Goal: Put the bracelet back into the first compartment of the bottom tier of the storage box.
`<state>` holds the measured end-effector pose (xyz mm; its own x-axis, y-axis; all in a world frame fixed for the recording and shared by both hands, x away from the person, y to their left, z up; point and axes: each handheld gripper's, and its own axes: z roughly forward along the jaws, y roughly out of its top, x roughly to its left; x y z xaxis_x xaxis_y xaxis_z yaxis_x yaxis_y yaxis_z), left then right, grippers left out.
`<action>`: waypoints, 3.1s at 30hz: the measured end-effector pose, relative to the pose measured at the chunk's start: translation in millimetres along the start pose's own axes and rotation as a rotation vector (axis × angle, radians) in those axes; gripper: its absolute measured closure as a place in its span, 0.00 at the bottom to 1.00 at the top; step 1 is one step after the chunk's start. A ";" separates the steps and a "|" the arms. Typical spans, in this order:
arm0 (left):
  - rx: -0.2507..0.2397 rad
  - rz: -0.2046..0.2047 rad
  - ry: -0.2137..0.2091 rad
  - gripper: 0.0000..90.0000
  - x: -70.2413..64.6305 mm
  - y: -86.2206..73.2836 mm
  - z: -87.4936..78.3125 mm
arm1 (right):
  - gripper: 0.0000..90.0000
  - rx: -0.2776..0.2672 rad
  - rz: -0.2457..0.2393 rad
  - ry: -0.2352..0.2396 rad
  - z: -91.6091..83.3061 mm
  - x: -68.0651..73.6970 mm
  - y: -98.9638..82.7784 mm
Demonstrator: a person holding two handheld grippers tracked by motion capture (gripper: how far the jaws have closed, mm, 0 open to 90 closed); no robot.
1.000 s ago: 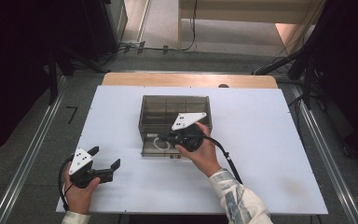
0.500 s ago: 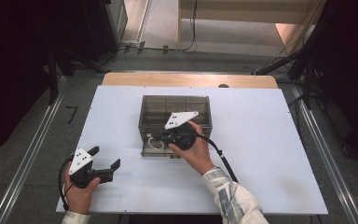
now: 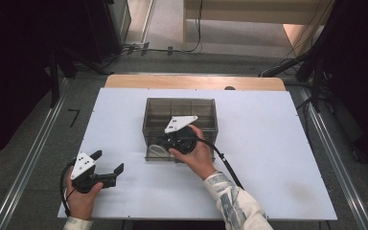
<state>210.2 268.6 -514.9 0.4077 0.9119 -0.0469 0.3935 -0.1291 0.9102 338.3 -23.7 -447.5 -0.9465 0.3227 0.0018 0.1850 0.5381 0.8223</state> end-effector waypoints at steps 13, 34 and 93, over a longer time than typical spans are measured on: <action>0.001 0.000 0.002 0.05 -0.1 0.0 0.0 | 0.82 -0.012 0.008 -0.002 -6.8 0.5 -1.0; 0.006 0.001 0.006 0.05 -0.3 0.2 0.3 | 0.65 0.012 0.015 -0.018 -21.0 2.6 -22.4; 0.010 0.006 0.012 0.05 -0.8 0.3 1.1 | 0.35 -0.017 0.076 -0.203 -133.0 -11.6 -108.4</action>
<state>210.9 267.4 -515.1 0.3998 0.9159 -0.0366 0.3997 -0.1383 0.9061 294.1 -189.3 -460.9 -0.8569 0.5132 -0.0494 0.2474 0.4933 0.8339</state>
